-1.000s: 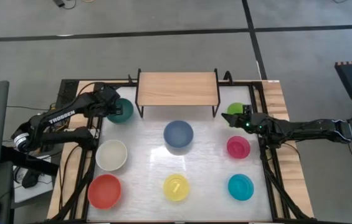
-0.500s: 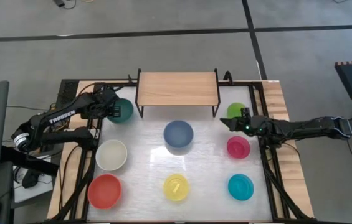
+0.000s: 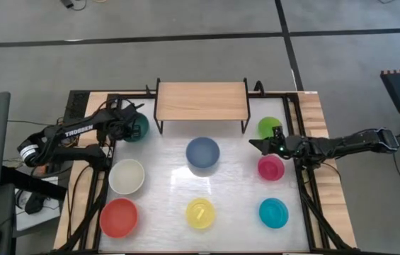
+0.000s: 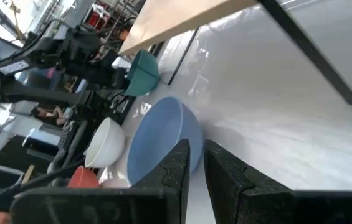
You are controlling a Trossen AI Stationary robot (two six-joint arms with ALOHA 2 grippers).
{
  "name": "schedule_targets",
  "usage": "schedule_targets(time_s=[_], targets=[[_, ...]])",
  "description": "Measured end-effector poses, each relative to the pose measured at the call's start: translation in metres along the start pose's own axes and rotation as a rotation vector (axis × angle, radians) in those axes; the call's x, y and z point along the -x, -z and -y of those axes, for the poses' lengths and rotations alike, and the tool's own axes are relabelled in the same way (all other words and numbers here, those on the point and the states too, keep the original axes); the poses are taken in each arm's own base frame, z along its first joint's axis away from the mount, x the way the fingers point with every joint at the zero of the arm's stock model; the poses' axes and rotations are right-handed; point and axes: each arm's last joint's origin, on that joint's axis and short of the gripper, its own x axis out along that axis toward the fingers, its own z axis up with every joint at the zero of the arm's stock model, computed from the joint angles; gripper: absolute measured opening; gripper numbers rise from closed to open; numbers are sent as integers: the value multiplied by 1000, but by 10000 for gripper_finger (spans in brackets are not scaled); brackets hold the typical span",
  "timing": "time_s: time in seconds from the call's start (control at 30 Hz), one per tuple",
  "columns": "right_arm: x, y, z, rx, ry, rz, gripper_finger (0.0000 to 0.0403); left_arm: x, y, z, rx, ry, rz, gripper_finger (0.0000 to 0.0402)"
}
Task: Place and stack bowls onto a shelf
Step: Put the green bowl on the shelf
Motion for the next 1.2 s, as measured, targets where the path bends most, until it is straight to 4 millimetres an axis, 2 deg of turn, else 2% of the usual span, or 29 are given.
schedule_targets(time_s=[0.3, 0.5, 0.67, 0.83, 1.03, 1.1, 1.2], targets=[[5, 10, -6, 6, -47, -66, 76, 12, 5, -1, 15, 73, 60, 8], [9, 15, -9, 15, -51, -40, 76, 37, 11, -13, 50, 113, 125, 0], [10, 16, -9, 20, -51, -31, 76, 77, 8, -22, 19, 160, 218, 0], [10, 16, -10, 13, -49, -16, 75, 138, -4, -20, -98, 337, 435, 0], [10, 14, -12, -7, -59, 25, 75, 207, -24, -17, -92, 456, 700, 0], [10, 13, -13, -17, -72, 33, 75, 223, -30, -13, -96, 470, 756, 0], [10, 12, -15, -30, -88, 45, 75, 235, -40, 1, -115, 477, 798, 0]])
